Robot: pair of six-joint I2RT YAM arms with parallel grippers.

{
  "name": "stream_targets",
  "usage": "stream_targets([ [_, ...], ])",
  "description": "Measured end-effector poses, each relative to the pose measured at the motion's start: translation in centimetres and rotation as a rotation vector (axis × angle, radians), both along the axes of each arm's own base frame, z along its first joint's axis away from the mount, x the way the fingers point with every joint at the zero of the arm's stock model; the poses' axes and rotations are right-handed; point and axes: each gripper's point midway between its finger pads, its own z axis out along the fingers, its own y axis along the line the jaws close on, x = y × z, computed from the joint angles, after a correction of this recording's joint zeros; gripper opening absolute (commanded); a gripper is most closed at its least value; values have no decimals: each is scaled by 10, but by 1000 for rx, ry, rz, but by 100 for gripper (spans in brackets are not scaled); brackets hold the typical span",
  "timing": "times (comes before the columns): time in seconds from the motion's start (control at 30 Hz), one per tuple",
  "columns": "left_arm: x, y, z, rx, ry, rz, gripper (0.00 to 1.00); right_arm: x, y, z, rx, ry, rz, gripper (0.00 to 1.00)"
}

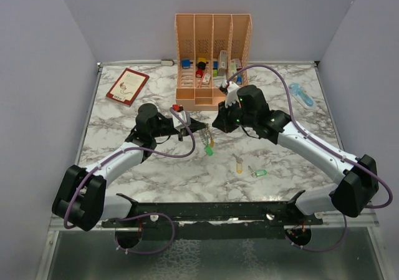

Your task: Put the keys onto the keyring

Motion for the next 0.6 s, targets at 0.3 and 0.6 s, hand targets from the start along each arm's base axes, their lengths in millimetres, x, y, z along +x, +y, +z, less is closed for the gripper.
stream_targets([
  [0.3, -4, -2, 7, -22, -12, -26, 0, -7, 4, 0, 9, 14, 46, 2],
  [0.6, -12, -6, 26, -97, -43, -73, 0, -16, -9, 23, 13, -100, 82, 41],
])
